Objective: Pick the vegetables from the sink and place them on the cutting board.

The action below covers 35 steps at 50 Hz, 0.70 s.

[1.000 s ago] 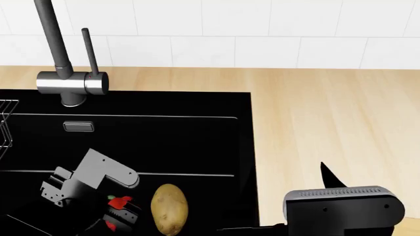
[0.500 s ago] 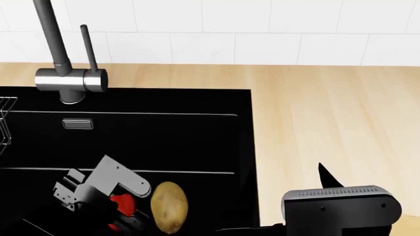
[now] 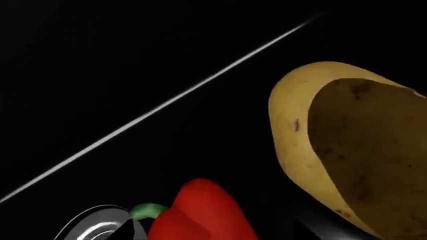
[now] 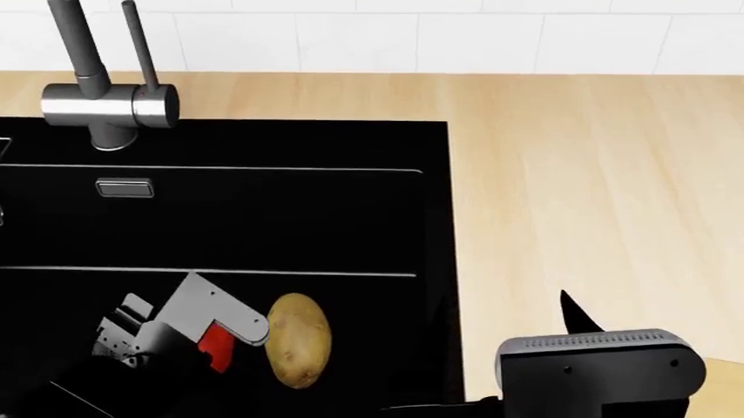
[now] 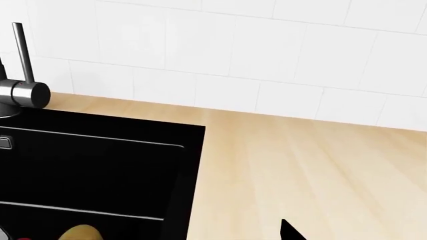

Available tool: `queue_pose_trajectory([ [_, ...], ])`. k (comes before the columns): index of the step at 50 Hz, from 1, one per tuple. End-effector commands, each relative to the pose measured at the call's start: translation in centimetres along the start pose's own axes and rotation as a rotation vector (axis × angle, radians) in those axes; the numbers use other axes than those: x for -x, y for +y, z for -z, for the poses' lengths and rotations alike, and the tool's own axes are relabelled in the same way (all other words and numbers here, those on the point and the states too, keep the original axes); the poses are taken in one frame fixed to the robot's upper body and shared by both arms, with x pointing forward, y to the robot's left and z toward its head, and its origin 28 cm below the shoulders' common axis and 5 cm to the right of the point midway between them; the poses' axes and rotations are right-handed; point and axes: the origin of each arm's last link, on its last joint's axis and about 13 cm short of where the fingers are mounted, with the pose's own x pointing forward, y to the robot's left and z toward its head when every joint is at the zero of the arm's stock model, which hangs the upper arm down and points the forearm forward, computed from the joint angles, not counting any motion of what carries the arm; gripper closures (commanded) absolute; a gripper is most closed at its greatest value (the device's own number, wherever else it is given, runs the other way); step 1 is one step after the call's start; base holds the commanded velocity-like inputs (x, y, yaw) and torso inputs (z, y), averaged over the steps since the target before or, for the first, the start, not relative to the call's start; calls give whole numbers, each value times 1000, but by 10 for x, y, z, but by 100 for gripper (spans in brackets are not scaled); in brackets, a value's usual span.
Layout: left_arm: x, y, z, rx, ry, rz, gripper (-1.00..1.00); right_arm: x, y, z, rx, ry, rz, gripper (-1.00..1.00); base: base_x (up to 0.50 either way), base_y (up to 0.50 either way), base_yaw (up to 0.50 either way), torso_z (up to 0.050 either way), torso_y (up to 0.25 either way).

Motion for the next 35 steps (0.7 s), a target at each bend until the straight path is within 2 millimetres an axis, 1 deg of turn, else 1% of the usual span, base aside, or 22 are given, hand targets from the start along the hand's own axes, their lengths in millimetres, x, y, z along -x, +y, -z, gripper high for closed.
queue_pose_trajectory([
  [1,-3,-9,8,16,57,12,-100,-1,-2,0,-12,-2,6,-100,0,0,0,0,0],
  [2,-3,-9,8,25,60,4,100,-1,-2,-1,-12,-2,7,-100,0,0,0,0,0],
  [5,-3,-6,9,18,65,-9,100,0,-2,-1,-12,-4,8,-100,0,0,0,0,0],
  [10,3,-4,5,13,55,-15,100,0,-1,-1,-11,-4,7,-100,0,0,0,0,0],
  [14,14,-4,-1,12,8,-7,100,0,-1,-2,-11,-5,8,-100,0,0,0,0,0],
  [16,29,2,-6,46,-56,-9,100,1,-2,-2,-12,-6,10,-100,0,0,0,0,0],
  [17,33,4,-7,42,-69,-15,100,1,-2,-3,-12,-8,11,-100,0,0,0,0,0],
  [18,42,7,-8,69,-99,-28,100,1,-2,-3,-12,-8,11,-100,0,0,0,0,0],
  [21,58,15,-11,148,-172,-80,100,1,-1,-3,-8,-8,6,-100,0,0,0,0,0],
  [26,92,16,-10,191,-283,-97,100,-1,1,-2,2,-5,-1,-100,0,0,0,0,0],
  [30,110,20,-16,197,-330,-132,100,-3,4,-3,16,14,-18,-100,0,0,0,0,0],
  [32,117,25,-22,232,-350,-156,100,-5,4,-9,21,20,-27,-100,0,0,0,0,0],
  [33,121,29,-25,245,-364,-172,100,-6,4,-15,23,25,-38,-100,0,0,0,0,0],
  [34,123,31,-25,238,-363,-172,100,-7,3,-17,34,31,-39,-100,0,0,0,0,0],
  [35,129,32,-28,237,-375,-171,100,-9,3,-24,52,39,-50,-100,0,0,0,0,0],
])
